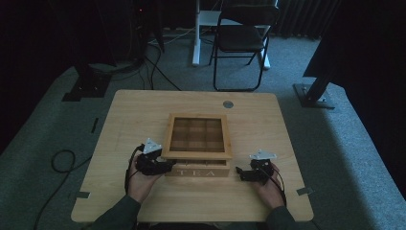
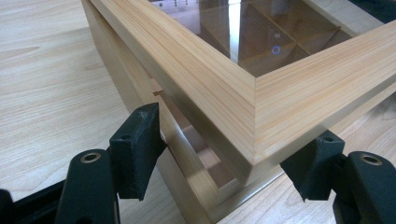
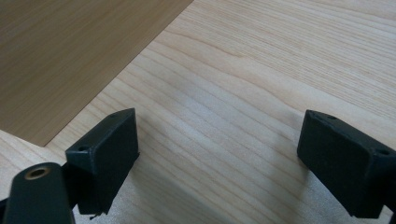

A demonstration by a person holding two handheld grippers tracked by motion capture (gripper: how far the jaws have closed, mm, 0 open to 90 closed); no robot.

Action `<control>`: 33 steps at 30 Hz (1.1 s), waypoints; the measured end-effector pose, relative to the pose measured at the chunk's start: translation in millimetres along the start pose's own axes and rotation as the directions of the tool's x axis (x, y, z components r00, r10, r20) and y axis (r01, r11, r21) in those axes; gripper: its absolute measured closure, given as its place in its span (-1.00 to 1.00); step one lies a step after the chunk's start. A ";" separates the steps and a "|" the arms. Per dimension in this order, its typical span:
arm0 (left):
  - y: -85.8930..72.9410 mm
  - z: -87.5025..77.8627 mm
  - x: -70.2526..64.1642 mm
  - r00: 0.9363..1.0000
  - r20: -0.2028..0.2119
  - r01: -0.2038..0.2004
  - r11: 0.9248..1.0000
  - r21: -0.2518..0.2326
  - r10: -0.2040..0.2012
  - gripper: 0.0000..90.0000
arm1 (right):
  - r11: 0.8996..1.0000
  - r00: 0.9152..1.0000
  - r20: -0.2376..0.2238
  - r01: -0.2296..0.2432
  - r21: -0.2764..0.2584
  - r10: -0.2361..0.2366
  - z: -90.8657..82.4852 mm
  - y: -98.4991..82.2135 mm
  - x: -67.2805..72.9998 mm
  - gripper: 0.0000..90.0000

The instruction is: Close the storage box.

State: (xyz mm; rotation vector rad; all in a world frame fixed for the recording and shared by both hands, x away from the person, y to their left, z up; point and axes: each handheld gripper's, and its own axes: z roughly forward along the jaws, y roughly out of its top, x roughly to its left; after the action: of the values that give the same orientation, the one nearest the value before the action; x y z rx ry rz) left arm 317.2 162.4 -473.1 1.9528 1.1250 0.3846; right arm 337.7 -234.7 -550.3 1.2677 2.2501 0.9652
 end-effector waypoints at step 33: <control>-24.1 -5.7 0.9 0.999 0.023 -0.030 0.998 0.046 0.029 -0.19 | 1.000 1.000 0.000 -0.001 0.000 0.001 0.0 0.0 0.1 -0.73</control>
State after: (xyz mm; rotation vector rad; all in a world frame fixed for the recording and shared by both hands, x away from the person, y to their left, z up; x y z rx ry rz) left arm 300.5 172.2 -488.6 2.0113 1.1006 0.3546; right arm 337.6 -234.6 -550.3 1.2689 2.2501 0.9653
